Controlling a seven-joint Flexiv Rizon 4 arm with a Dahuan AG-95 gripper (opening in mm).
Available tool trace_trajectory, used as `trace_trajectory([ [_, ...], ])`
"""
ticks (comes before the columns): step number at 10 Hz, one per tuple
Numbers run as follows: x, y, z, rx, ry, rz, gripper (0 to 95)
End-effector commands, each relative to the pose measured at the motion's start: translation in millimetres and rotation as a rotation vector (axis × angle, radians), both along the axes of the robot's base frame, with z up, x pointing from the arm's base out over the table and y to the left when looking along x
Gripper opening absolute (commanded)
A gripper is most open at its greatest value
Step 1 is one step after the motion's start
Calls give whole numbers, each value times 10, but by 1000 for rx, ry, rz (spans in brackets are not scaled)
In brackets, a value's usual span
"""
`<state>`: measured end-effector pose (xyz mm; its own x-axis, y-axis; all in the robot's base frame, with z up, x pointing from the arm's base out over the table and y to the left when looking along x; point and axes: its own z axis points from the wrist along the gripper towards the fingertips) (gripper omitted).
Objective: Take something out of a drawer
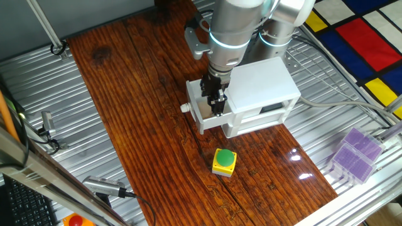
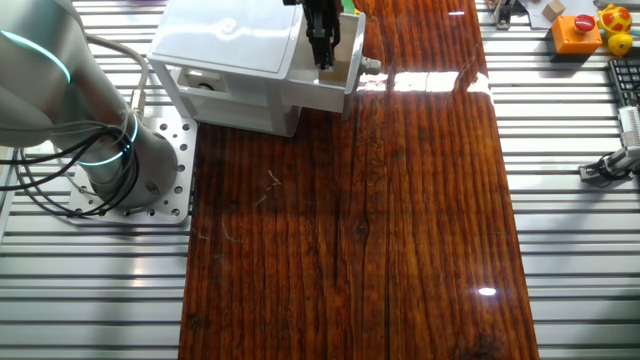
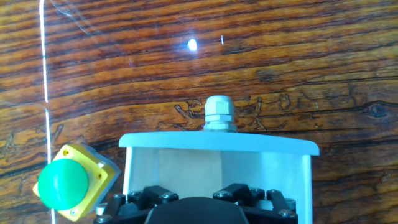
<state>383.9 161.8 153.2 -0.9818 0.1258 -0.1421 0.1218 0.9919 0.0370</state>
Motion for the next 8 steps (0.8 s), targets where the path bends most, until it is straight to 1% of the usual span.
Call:
trace_trajectory([
  [1,-31,-13,42,4,-3,-22,380],
  [2,-31,-15,43,4,-5,-28,0],
  [4,-35,-25,59,2,-5,-23,0],
  [6,-50,-59,113,1,-5,-19,0],
  [8,-103,-133,273,-3,-3,0,0],
])
